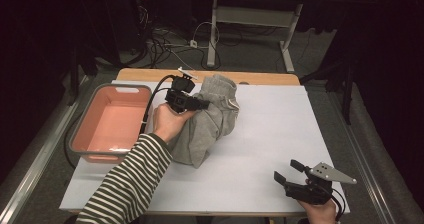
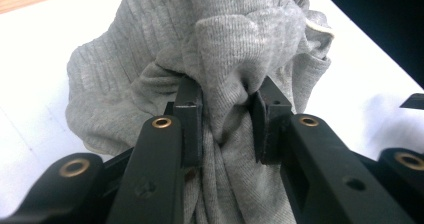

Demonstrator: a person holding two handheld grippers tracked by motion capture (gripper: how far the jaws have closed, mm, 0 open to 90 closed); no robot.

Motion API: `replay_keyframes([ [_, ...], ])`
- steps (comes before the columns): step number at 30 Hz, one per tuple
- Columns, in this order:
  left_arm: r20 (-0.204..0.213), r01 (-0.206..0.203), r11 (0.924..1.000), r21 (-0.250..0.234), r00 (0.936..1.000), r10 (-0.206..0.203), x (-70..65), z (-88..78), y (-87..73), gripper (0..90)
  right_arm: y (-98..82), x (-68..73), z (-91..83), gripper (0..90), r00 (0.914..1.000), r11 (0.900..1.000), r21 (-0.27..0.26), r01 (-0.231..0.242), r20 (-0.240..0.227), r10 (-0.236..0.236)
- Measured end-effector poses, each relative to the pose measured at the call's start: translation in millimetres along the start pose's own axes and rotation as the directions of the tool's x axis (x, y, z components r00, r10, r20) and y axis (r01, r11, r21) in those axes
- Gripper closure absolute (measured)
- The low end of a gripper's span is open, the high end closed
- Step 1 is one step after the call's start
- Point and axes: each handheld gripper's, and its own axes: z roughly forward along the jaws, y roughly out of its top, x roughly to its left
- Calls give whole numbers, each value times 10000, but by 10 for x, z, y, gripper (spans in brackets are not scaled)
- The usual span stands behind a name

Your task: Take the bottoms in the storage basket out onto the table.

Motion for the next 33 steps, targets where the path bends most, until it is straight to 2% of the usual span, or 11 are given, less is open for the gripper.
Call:
replay_keyframes([
  [7,-185,184,9998,25,9997,-184,69,57,-45,679,0,0,0,211,10000,10000,-1,-9,-8,9],
  [15,-592,58,9993,363,9982,-36,98,146,-80,679,0,-1,2,211,10000,10000,7,-2,-15,2],
  [33,-856,386,9972,639,9958,-330,219,274,-147,677,0,0,2,211,10000,10000,1,6,-31,-6],
])
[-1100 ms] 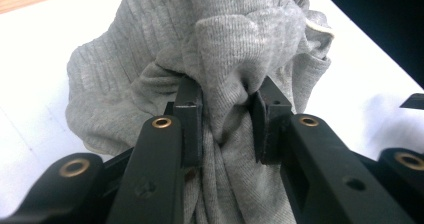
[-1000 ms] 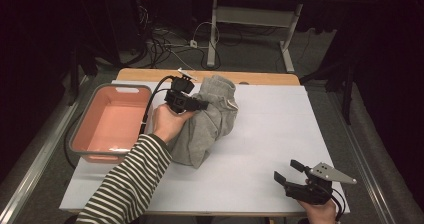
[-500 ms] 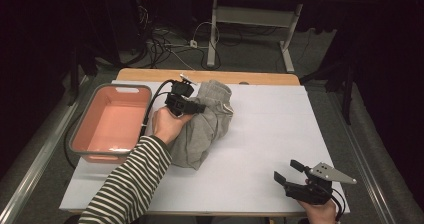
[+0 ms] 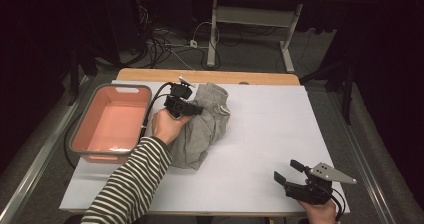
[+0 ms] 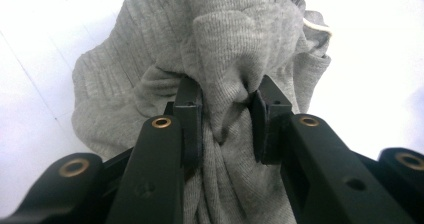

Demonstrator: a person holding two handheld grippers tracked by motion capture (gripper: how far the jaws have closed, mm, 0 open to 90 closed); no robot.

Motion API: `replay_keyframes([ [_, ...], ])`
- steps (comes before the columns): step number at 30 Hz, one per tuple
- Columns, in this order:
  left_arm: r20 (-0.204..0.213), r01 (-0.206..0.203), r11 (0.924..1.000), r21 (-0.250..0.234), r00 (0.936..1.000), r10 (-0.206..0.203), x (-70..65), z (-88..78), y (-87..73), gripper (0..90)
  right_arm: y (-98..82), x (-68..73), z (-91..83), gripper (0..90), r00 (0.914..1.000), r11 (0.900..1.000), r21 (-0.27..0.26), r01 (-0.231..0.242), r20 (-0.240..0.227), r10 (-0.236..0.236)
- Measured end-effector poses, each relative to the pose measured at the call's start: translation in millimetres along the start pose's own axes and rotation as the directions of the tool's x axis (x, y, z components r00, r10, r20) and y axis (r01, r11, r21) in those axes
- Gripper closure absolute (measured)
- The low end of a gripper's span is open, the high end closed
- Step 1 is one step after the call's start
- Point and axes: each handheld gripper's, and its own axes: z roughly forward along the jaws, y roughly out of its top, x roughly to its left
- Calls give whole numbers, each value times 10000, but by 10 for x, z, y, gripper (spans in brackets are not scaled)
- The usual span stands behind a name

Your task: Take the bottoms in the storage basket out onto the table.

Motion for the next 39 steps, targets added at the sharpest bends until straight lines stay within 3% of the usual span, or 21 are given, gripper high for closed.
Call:
replay_keyframes([
  [25,-429,-190,9992,357,9989,205,25,183,2,649,0,0,0,211,10000,10000,12,6,-48,-6],
  [28,-469,-242,9992,321,9986,257,17,193,5,611,0,-1,1,211,10000,10000,15,-1,-54,1],
  [34,-501,-397,9991,159,9979,405,-4,165,7,441,0,0,2,211,10000,10000,15,8,-55,-8],
  [39,-595,-534,9986,-30,9968,531,-18,101,-1,413,0,2,3,211,10000,10000,30,9,-52,-9],
])
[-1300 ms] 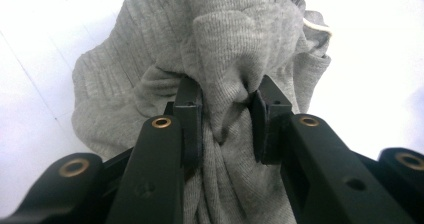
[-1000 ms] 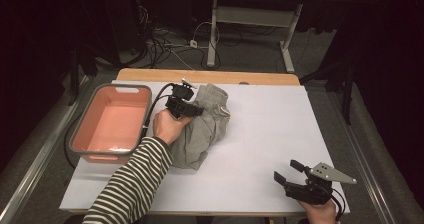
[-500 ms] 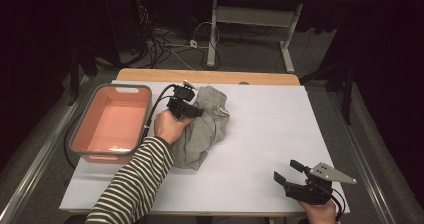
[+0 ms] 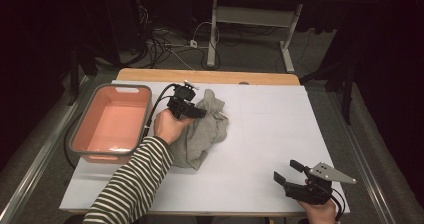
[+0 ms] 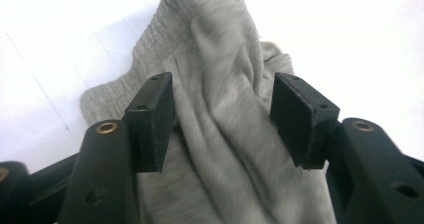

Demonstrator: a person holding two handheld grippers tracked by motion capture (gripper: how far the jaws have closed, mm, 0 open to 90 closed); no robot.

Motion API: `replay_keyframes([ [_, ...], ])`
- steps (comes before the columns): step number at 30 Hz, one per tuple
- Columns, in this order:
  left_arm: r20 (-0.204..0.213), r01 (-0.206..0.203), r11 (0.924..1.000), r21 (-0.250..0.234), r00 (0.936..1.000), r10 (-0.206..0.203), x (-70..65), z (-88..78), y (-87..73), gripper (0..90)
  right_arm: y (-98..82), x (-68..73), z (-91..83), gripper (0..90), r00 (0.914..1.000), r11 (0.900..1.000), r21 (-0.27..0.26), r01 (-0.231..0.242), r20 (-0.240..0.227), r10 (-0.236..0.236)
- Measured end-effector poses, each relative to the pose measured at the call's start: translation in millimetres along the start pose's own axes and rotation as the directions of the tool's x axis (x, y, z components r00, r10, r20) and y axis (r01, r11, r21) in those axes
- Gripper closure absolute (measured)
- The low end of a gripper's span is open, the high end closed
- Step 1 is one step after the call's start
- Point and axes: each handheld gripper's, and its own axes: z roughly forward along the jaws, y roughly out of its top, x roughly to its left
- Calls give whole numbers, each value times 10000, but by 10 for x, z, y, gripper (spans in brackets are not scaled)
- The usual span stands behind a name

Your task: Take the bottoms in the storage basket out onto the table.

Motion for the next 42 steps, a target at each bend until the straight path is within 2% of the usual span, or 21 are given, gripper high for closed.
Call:
replay_keyframes([
  [6,-53,-63,9999,-141,10000,63,3,-92,-11,406,1,-1,2,211,10000,10000,8,-3,7,3],
  [14,177,-123,9990,-422,9998,130,-4,-211,-25,406,1,0,4,211,10000,10000,5,2,-3,-2],
  [31,267,-221,9983,-539,9994,236,1,-317,-47,406,0,-1,6,211,10000,10000,28,-3,-10,3],
  [42,159,-471,9972,-586,9987,481,-28,-409,-73,406,0,0,6,211,10000,10000,32,-7,-17,7],
])
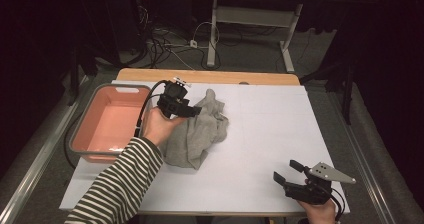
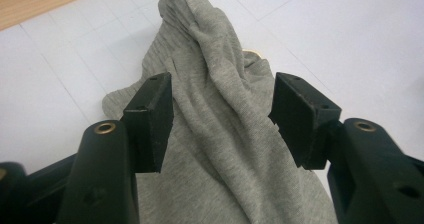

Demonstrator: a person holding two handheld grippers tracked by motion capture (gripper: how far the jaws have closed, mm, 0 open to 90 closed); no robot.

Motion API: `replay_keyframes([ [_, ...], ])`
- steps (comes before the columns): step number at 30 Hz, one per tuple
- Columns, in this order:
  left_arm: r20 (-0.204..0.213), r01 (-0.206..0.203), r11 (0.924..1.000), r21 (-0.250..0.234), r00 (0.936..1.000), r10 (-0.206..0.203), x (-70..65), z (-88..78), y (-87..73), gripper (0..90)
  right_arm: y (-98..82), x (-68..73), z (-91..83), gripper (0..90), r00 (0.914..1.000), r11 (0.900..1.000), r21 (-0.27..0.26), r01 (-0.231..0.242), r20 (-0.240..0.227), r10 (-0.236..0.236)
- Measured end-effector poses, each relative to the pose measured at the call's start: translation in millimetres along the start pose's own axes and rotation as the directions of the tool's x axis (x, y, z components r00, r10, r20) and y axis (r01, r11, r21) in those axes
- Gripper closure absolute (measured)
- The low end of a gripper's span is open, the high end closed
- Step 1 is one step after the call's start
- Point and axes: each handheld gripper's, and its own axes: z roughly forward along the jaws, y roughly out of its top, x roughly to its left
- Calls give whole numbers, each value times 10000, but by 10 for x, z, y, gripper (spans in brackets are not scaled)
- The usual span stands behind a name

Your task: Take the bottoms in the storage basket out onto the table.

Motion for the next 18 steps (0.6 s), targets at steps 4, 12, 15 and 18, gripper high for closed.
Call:
replay_keyframes([
  [4,0,-52,10000,22,10000,52,-4,-19,-10,406,0,0,0,211,10000,10000,0,16,4,-16],
  [12,-23,-117,9999,10,9999,117,-7,-63,-36,405,0,1,0,211,10000,10000,0,13,1,-13],
  [15,-36,-119,9999,3,9999,119,-3,-81,-54,405,0,1,-1,211,10000,10000,-3,10,1,-10],
  [18,-41,-111,9999,-23,9999,111,6,-103,-77,405,0,0,0,211,10000,10000,0,14,-3,-14],
])
